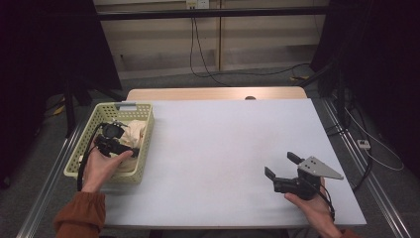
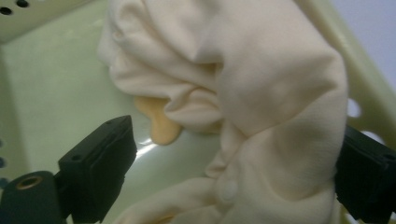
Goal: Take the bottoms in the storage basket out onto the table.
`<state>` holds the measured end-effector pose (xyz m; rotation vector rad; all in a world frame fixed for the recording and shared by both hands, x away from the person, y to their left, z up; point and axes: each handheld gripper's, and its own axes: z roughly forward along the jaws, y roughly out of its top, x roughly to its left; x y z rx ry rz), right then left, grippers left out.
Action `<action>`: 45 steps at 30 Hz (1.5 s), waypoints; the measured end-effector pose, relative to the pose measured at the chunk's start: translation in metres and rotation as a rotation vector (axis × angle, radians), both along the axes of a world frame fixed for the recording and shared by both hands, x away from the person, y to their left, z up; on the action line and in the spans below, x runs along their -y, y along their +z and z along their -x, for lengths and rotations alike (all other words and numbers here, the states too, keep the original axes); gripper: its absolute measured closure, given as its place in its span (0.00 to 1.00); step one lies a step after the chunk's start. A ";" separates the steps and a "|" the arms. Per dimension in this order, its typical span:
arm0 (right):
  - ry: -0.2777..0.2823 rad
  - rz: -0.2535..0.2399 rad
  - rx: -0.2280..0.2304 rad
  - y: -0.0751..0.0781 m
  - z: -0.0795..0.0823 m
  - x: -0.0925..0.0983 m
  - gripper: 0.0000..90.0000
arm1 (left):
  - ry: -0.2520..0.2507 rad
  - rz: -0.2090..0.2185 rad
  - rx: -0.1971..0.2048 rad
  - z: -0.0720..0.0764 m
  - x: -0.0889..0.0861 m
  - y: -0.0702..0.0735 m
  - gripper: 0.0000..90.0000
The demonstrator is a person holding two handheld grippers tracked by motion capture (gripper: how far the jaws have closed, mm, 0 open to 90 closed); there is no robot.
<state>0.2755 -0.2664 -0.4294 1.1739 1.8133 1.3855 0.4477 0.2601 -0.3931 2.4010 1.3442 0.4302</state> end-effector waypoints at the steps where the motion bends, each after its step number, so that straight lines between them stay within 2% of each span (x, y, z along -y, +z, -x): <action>1: 0.000 -0.002 -0.002 0.000 0.000 -0.001 0.06 | 0.009 -0.017 -0.002 -0.003 0.001 -0.002 0.08; 3: 0.003 -0.001 0.000 0.000 0.000 -0.001 0.06 | 0.008 -0.024 -0.014 -0.008 0.002 -0.004 0.08; 6: 0.005 -0.001 -0.001 0.000 -0.001 -0.002 0.06 | 0.025 -0.035 -0.009 -0.014 0.001 -0.008 0.08; 11: 0.006 -0.003 -0.004 0.000 -0.001 -0.001 0.06 | 0.077 -0.002 -0.011 -0.027 -0.007 -0.013 0.08; 12: 0.007 -0.003 -0.004 0.000 -0.001 -0.001 0.06 | 0.088 0.002 -0.028 -0.030 -0.009 -0.013 0.07; 14: 0.008 0.000 -0.001 0.000 0.000 -0.001 0.06 | 0.134 0.008 -0.010 -0.035 -0.012 -0.016 0.07; 16: 0.007 -0.001 -0.002 0.000 0.000 -0.001 0.06 | 0.149 0.030 -0.030 -0.040 -0.015 -0.021 0.07; 17: 0.008 -0.001 -0.001 0.000 -0.001 -0.002 0.06 | 0.170 0.035 -0.025 -0.042 -0.016 -0.022 0.07; 19: 0.008 0.000 -0.001 0.000 -0.001 -0.002 0.06 | 0.175 0.050 -0.022 -0.043 -0.017 -0.023 0.07; 20: 0.010 0.001 -0.001 0.000 -0.001 -0.002 0.06 | 0.163 0.067 -0.038 -0.043 -0.017 -0.024 0.08; 23: 0.011 -0.001 -0.004 -0.001 -0.002 -0.002 0.06 | 0.120 0.156 -0.102 -0.043 -0.021 -0.023 0.17; 25: 0.014 -0.001 -0.002 0.000 -0.002 -0.002 0.06 | 0.080 0.202 -0.161 -0.042 -0.023 -0.022 0.17; 27: 0.013 0.000 -0.001 0.000 -0.002 -0.002 0.06 | 0.046 0.185 -0.191 -0.040 -0.020 -0.020 0.16; 30: 0.014 0.000 -0.002 0.000 -0.001 -0.003 0.06 | 0.025 0.189 -0.245 -0.036 -0.020 -0.019 0.18; 31: 0.015 0.001 -0.001 0.000 -0.001 -0.003 0.06 | 0.012 0.175 -0.260 -0.036 -0.020 -0.018 0.19; 36: 0.017 -0.001 -0.001 0.000 -0.001 -0.002 0.06 | -0.003 0.132 -0.337 -0.037 -0.013 -0.032 0.17; 38: 0.018 0.000 0.000 0.000 -0.001 -0.002 0.06 | -0.001 0.120 -0.335 -0.039 -0.013 -0.034 0.14; 40: 0.021 0.000 0.000 0.000 0.000 -0.003 0.06 | 0.002 0.102 -0.325 -0.039 -0.011 -0.034 0.15; 42: 0.021 -0.001 0.000 0.000 0.000 -0.003 0.06 | 0.002 0.081 -0.307 -0.038 -0.009 -0.034 0.18; 44: 0.022 0.000 0.000 0.000 -0.001 -0.003 0.06 | 0.023 0.063 -0.302 -0.039 -0.009 -0.033 0.24; 45: 0.023 0.001 0.000 0.000 -0.001 -0.003 0.06 | 0.044 0.057 -0.283 -0.041 -0.010 -0.033 0.27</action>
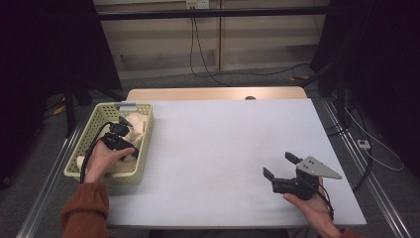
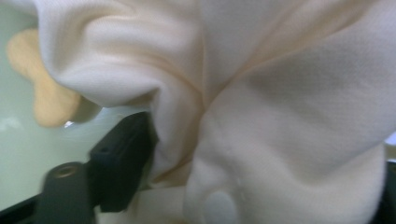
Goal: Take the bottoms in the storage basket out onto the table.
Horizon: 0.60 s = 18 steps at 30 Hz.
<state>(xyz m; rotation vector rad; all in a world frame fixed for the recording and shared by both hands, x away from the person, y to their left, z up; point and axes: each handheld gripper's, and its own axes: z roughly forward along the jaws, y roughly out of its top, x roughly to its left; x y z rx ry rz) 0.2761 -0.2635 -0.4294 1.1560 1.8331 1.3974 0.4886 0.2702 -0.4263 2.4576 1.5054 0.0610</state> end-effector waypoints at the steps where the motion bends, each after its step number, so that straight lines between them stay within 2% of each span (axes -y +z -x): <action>1: 0.000 0.001 0.000 0.000 0.000 0.000 0.06 | 0.010 -0.009 0.016 -0.001 -0.001 0.000 0.30; 4: -0.001 0.001 0.001 0.000 0.001 0.000 0.06 | 0.015 -0.009 0.029 -0.001 -0.003 0.001 0.38; 7: -0.004 0.000 0.000 0.000 0.000 0.001 0.06 | -0.005 0.012 0.029 0.001 -0.002 0.003 0.54; 9: -0.003 0.000 -0.001 -0.001 0.000 0.001 0.06 | -0.019 0.018 0.024 0.002 0.000 0.003 0.61; 12: 0.001 0.001 0.000 0.000 0.001 0.001 0.06 | -0.033 0.024 0.027 0.003 0.001 0.003 0.67; 13: -0.001 0.000 0.000 0.000 0.002 0.002 0.06 | -0.043 0.018 0.028 0.003 0.002 0.004 0.68; 15: -0.007 -0.004 -0.002 0.000 0.002 0.002 0.06 | -0.028 0.003 0.041 0.005 0.006 0.005 0.71; 17: -0.008 -0.003 0.000 0.000 0.003 0.003 0.06 | -0.050 -0.027 0.063 0.005 0.009 0.006 0.72; 18: -0.010 -0.004 -0.001 0.000 0.003 0.003 0.06 | -0.044 -0.026 0.068 0.005 0.009 0.006 0.73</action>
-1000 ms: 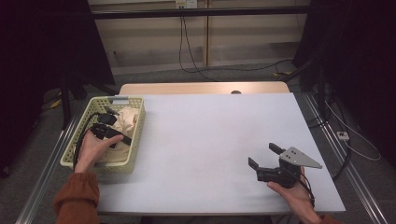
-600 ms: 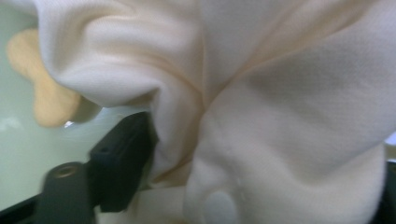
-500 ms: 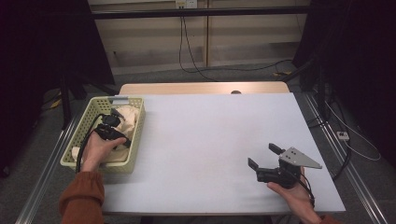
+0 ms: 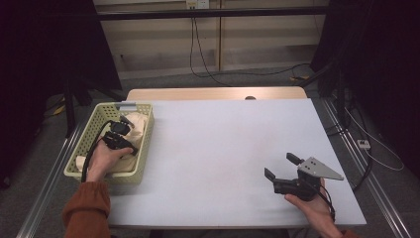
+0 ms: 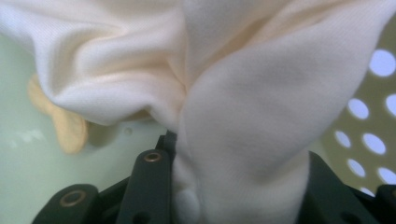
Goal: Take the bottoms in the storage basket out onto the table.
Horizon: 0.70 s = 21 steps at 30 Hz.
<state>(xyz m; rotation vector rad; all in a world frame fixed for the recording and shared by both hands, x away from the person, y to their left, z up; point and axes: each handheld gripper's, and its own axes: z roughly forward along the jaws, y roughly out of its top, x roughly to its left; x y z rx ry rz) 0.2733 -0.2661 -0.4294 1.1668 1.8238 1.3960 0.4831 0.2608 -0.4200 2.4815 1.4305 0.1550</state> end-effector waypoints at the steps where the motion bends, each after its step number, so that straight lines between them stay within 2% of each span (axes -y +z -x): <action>1: 0.000 0.001 -0.002 0.000 0.000 0.000 0.06 | -0.004 -0.001 0.002 0.000 0.000 0.001 0.73; 8: 0.000 0.004 -0.001 0.000 -0.002 -0.001 0.06 | 0.038 0.086 0.030 0.003 -0.009 0.006 0.74; 11: 0.001 0.002 -0.003 0.000 -0.002 -0.001 0.06 | 0.028 0.113 0.063 0.005 -0.010 0.009 0.75; 12: 0.002 0.001 -0.003 0.000 -0.002 -0.001 0.06 | 0.033 0.125 0.061 0.005 -0.010 0.011 0.75; 15: 0.001 0.000 -0.004 0.000 -0.002 -0.001 0.06 | 0.044 0.152 0.109 0.008 -0.013 0.016 0.74; 17: 0.000 -0.001 -0.001 0.000 -0.002 -0.001 0.06 | 0.037 0.171 0.124 0.009 -0.015 0.020 0.74; 21: 0.001 0.000 -0.001 0.000 -0.002 -0.001 0.06 | 0.021 0.196 0.200 0.014 -0.017 0.026 0.74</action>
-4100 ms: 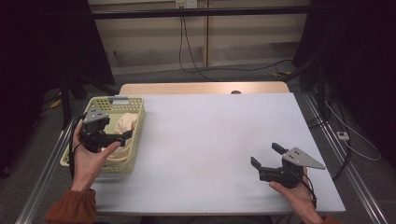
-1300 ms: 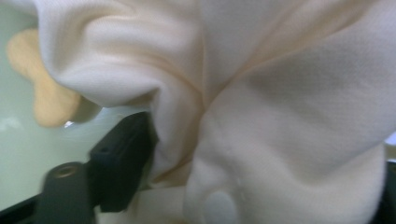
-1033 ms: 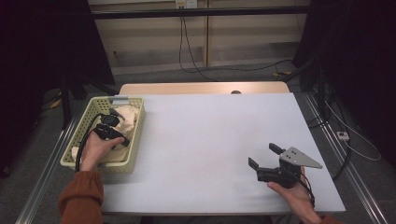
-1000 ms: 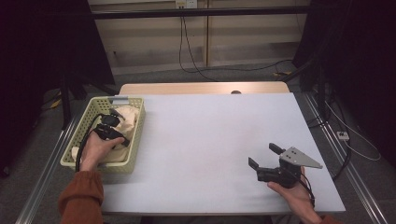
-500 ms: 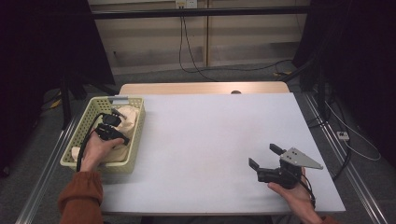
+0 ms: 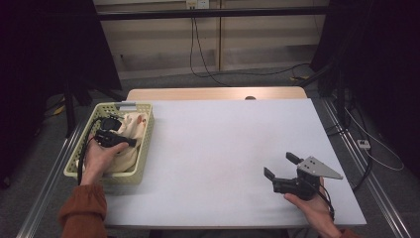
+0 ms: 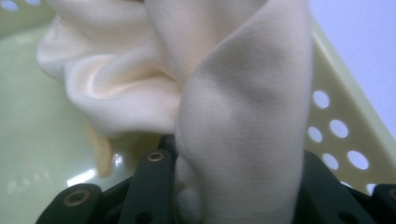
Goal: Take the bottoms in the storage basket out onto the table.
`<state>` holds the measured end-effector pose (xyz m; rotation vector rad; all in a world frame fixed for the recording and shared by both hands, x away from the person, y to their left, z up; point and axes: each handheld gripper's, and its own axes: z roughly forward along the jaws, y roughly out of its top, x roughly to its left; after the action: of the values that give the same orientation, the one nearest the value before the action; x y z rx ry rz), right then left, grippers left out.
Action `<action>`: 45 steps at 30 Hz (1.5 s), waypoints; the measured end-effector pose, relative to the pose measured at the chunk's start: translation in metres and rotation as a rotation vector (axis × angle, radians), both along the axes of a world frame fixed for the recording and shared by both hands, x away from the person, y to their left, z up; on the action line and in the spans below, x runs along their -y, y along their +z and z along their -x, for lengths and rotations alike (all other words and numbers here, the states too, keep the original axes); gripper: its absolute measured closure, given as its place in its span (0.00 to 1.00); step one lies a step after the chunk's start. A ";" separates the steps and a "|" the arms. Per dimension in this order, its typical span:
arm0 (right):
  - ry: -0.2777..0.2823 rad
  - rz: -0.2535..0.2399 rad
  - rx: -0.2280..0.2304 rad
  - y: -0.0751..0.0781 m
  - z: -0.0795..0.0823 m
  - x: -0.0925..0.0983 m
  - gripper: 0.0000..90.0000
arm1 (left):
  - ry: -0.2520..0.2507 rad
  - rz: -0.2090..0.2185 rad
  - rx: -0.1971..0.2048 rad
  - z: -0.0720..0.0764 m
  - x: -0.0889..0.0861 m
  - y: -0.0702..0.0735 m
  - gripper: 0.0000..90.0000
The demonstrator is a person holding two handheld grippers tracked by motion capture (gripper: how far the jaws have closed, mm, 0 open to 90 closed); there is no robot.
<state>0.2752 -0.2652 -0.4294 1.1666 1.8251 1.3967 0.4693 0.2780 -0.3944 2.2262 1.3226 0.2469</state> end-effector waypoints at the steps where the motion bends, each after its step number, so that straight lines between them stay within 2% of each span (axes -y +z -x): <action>1: 0.001 0.000 0.001 0.000 0.000 0.000 0.06 | 0.003 0.009 0.013 0.001 0.000 0.001 0.74; 6: 0.001 -0.002 0.001 0.000 0.000 0.000 0.06 | 0.017 0.025 0.064 0.003 -0.003 0.003 0.74; 11: 0.002 -0.002 0.000 0.000 0.000 0.000 0.06 | 0.030 0.061 0.114 0.005 -0.007 0.008 0.74; 14: 0.002 -0.002 0.001 0.000 0.000 0.000 0.06 | 0.032 0.080 0.130 0.006 -0.010 0.011 0.74; 29: 0.000 -0.007 0.004 0.000 0.000 0.000 0.06 | 0.085 0.159 0.296 0.016 -0.021 0.023 0.74; 34: 0.000 -0.007 0.003 0.001 0.000 0.000 0.06 | 0.085 0.159 0.335 0.018 -0.021 0.026 0.74; 40: 0.003 -0.008 0.004 0.001 0.000 0.000 0.06 | 0.110 0.154 0.391 0.022 -0.021 0.030 0.74; 45: 0.004 -0.008 0.006 0.001 0.001 0.000 0.06 | 0.124 0.166 0.431 0.025 -0.021 0.033 0.73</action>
<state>0.2747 -0.2654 -0.4285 1.1621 1.8199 1.4101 0.4447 0.2990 -0.3611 1.8246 1.1927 0.6026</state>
